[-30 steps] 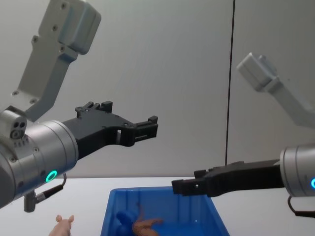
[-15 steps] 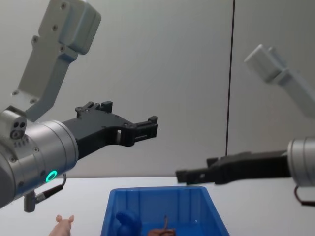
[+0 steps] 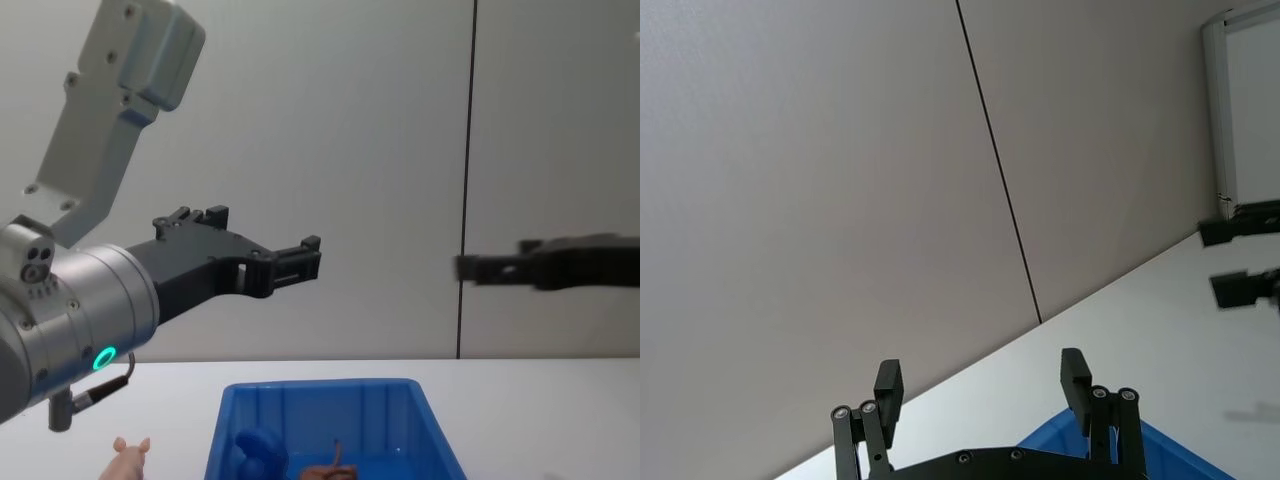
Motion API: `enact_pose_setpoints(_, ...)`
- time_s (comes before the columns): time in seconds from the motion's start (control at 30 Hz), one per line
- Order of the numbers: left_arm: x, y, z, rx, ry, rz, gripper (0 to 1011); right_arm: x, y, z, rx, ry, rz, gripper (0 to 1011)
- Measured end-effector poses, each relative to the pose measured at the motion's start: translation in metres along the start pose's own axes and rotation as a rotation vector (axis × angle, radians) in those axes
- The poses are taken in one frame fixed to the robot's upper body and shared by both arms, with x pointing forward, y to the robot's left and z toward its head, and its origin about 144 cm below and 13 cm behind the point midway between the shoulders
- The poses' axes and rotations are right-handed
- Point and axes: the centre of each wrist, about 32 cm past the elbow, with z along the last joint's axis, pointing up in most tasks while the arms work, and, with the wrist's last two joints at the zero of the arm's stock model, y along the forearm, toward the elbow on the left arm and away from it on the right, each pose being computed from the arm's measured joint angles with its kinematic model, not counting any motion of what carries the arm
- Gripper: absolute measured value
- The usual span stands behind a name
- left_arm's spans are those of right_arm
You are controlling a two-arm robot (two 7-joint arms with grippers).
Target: Pick up the two dolls from the table and place them into the box.
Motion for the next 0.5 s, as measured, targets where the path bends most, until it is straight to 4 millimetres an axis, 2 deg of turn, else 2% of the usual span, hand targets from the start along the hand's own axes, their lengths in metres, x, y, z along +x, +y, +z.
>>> enact_pose_setpoints(0.23, 0.0, 0.0, 0.0, -0.001, 0.0, -0.002, 1001, 0.011, -0.035, -0.002, 0.049, 0.02, -0.11, 1001)
enact_pose_setpoints(0.5, 0.005, 0.002, -0.001, 0.006, 0.015, -0.02, 1001, 0.016, -0.062, -0.005, 0.081, 0.039, -0.188, 1001)
